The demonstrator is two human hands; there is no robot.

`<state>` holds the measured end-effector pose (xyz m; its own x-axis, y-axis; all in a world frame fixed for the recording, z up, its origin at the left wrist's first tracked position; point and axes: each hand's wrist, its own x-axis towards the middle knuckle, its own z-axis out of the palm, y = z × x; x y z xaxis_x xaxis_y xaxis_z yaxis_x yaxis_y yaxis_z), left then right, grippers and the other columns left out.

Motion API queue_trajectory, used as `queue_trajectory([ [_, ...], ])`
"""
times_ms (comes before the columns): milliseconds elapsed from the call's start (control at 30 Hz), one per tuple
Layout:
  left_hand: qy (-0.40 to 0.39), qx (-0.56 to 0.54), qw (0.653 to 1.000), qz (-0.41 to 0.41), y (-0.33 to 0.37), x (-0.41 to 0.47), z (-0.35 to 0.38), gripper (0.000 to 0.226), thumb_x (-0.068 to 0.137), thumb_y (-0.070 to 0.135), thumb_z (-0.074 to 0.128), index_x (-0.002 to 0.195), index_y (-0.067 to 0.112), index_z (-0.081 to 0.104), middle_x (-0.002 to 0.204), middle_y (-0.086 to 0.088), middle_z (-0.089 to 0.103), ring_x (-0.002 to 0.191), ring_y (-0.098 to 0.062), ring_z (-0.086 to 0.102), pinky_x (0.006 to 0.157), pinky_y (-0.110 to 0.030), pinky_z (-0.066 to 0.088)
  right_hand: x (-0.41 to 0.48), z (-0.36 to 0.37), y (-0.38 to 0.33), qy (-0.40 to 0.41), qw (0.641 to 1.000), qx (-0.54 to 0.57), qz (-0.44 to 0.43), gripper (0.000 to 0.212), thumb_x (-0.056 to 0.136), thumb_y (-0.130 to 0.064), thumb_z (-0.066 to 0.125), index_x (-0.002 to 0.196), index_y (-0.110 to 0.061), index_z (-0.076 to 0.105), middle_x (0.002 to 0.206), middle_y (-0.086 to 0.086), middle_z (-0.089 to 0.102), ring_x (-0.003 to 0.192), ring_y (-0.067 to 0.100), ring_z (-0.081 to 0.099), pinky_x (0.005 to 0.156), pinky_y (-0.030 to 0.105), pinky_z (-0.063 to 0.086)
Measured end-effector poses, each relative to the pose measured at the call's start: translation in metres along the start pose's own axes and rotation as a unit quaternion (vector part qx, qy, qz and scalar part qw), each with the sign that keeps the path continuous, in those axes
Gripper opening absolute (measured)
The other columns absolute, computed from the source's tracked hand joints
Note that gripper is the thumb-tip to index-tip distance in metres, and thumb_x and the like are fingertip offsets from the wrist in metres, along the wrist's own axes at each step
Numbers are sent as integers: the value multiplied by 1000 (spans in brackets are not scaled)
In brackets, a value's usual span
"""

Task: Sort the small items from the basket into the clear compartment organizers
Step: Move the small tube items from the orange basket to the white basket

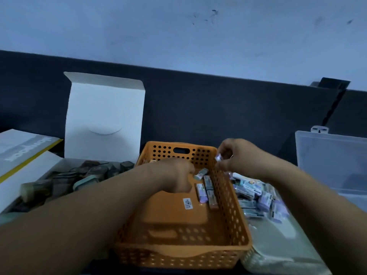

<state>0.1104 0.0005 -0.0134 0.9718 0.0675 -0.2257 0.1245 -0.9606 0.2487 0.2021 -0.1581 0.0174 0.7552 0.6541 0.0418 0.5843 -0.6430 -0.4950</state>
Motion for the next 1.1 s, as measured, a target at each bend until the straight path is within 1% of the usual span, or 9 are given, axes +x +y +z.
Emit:
queue_trajectory([
  [100,-34,16,999,14,16,22,10,59,87,30,66,140,18,44,135,-3,53,120,-22,52,98,-36,45,-8,-7,23,6,1000,-10,14,17,82,-26,73,91,-23,59,84,1,66,65,12,65,55,25,50],
  [200,-65,53,996,17,25,39,22,59,84,35,69,135,13,49,132,-8,55,117,-26,54,98,-42,48,-16,-9,44,0,999,-30,37,18,83,-27,71,96,-22,60,85,-2,63,72,14,62,66,31,52],
  [267,-73,75,994,8,27,45,29,57,83,37,69,133,13,51,129,-9,56,114,-26,55,95,-42,49,-19,-10,59,-5,998,-49,50,18,82,-28,70,96,-23,60,83,-5,60,71,13,58,64,31,49],
  [400,-48,80,996,-16,27,46,30,45,82,34,70,122,18,56,115,-3,60,99,-19,60,86,-37,54,-24,-12,80,-36,992,-104,68,19,80,-31,70,94,-26,58,86,-9,58,75,12,58,69,32,53],
  [533,9,-5,999,-41,24,39,6,39,82,31,70,117,19,60,108,-2,63,90,-14,60,81,-32,54,-27,-19,89,-57,988,-120,82,33,84,-36,68,114,-26,56,101,-5,62,86,17,63,81,37,54],
  [667,103,-119,987,7,45,35,-21,47,77,38,73,118,22,58,108,5,59,95,-13,58,83,-33,52,-27,-29,91,-9,994,-90,64,30,92,-32,61,119,-22,56,103,-2,64,89,17,62,83,38,53],
  [800,97,-153,982,51,80,34,-12,64,80,44,71,135,22,47,130,0,54,110,-14,55,89,-28,48,-28,-36,87,27,996,-81,33,25,95,-28,55,119,-22,57,107,-1,64,92,18,61,85,39,52],
  [900,89,-142,985,30,81,29,-7,73,80,53,68,141,26,38,137,3,49,117,-14,51,96,-35,48,-27,-40,81,50,993,-105,5,20,96,-25,51,114,-22,58,107,1,64,93,19,59,84,37,51],
  [1100,193,-46,975,-103,10,-9,-26,62,87,47,61,140,24,41,139,0,47,122,-18,48,99,-36,41,-15,-27,42,29,992,-93,-76,21,96,-25,53,116,-23,57,110,-2,60,99,18,57,84,36,50],
])
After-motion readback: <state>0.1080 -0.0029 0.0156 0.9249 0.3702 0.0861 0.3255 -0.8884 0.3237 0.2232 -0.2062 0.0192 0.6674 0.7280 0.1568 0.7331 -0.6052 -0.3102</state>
